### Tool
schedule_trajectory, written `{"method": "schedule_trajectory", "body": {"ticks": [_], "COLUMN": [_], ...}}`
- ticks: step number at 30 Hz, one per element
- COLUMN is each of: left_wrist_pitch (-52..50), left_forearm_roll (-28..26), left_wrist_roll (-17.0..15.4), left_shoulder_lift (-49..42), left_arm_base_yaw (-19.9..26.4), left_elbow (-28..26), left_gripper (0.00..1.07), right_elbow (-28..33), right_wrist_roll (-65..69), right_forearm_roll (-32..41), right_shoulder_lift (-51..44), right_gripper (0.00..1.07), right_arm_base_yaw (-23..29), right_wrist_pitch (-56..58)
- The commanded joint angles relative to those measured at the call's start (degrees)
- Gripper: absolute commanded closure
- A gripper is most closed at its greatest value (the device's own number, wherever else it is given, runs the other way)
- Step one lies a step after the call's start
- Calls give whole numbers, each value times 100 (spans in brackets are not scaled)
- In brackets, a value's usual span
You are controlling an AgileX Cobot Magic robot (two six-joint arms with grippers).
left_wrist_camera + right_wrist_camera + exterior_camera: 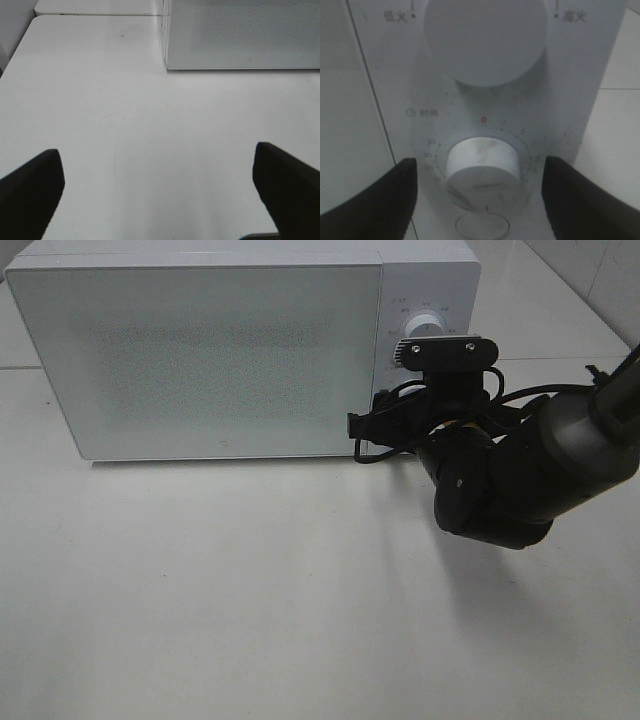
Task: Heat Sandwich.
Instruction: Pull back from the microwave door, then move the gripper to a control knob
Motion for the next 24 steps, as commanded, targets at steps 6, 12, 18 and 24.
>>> {"method": "schedule_trajectory", "body": {"ticks": [6, 12, 18, 24], "left_wrist_pitch": [-34, -34, -34, -34], "left_forearm_roll": [-17, -17, -17, -17], "left_wrist_roll": [0, 0, 0, 0], "left_shoulder_lift": [-155, -155, -155, -155], "left_arm_base_yaw": [0, 0, 0, 0], "left_elbow": [17, 17, 17, 17], "left_gripper": [10, 10, 10, 10], "right_elbow": [-57, -57, -57, -57], "right_wrist_roll": [11, 11, 11, 52], "right_forearm_roll": [-46, -46, -34, -29], "right_shoulder_lift": [-17, -17, -17, -17], "right_gripper": [58, 80, 92, 92], "right_arm_base_yaw": [-11, -11, -11, -11], "right_wrist_pitch": [-166, -321, -321, -321]}}
